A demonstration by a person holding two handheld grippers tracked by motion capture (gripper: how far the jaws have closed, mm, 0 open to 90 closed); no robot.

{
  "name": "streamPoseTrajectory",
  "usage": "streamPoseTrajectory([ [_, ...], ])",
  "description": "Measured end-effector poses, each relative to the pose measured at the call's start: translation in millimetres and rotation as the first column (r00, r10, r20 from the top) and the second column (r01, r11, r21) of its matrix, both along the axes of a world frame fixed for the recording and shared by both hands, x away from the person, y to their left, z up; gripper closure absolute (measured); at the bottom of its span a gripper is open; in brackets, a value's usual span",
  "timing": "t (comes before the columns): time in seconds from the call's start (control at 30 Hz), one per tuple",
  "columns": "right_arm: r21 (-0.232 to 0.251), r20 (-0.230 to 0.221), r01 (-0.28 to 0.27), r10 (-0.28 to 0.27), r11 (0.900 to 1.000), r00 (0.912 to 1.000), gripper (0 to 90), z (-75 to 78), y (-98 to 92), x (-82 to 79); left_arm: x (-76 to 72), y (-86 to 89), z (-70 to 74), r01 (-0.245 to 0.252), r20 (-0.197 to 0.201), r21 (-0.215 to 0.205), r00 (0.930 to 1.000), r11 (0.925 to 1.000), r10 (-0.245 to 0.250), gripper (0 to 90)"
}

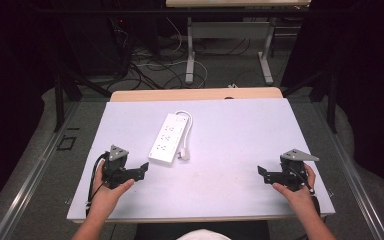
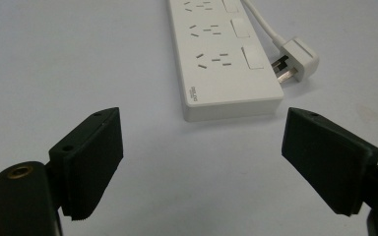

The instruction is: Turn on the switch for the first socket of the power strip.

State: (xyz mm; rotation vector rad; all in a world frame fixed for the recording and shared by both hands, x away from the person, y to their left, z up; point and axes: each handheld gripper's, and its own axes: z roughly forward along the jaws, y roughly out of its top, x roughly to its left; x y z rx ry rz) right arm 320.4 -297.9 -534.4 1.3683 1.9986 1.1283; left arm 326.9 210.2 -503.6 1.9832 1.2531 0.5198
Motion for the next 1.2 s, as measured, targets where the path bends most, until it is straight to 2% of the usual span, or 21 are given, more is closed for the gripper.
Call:
streamPoseTrajectory([
  [0.17,0.003,0.008,0.014,-0.014,1.0,0.9999,4.2,-0.7,0.2,1.0,5.5,-5.6,2.2,0.013,0.001,0.021,0.9999,0.9997,-0.013,16.7],
  [0.27,0.008,-0.014,0.005,-0.005,1.0,0.9999,4.4,-2.0,0.9,1.5,8.2,-8.1,4.0,0.022,-0.004,0.038,0.9998,0.999,-0.021,17.9],
  [0.4,0.005,-0.018,0.002,-0.002,1.0,0.9998,4.7,-4.2,1.4,2.5,11.9,-10.6,7.0,0.038,-0.001,0.056,0.9993,0.9977,-0.038,20.8],
  [0.6,0.018,-0.02,0.007,-0.007,1.0,0.9998,5.3,-5.1,1.3,3.1,16.7,-12.9,10.9,0.041,-0.004,0.054,0.9992,0.9977,-0.041,20.8],
  [0.83,0.022,-0.037,0.004,-0.004,1.0,0.9993,6.1,-6.0,1.5,3.7,21.1,-18.2,20.6,0.074,-0.014,0.057,0.9972,0.9956,-0.074,20.9],
  [0.9,0.024,-0.037,0.006,-0.005,1.0,0.9993,6.2,-6.0,2.1,3.7,22.0,-19.4,20.6,0.075,0.0,0.052,0.9972,0.9959,-0.075,21.7],
  [1.03,0.024,-0.036,0.006,-0.005,1.0,0.9993,6.4,-6.0,2.4,3.7,26.7,-22.1,24.3,0.1,-0.023,0.044,0.9949,0.994,-0.099,21.7],
  [1.07,0.024,-0.034,0.007,-0.006,1.0,0.9994,6.7,-6.2,2.2,4.0,28.3,-23.3,23.7,0.104,-0.016,0.032,0.9945,0.994,-0.104,21.7],
  [1.1,0.027,-0.037,0.009,-0.008,1.0,0.9993,6.7,-6.4,2.3,4.0,29.7,-24.3,24.4,0.114,-0.025,0.027,0.9933,0.9932,-0.113,21.7],
  [1.2,0.029,-0.037,0.009,-0.008,1.0,0.9993,6.8,-6.9,2.3,4.4,32.3,-28.1,24.7,0.126,-0.025,0.03,0.9919,0.9916,-0.125,23.3],
])
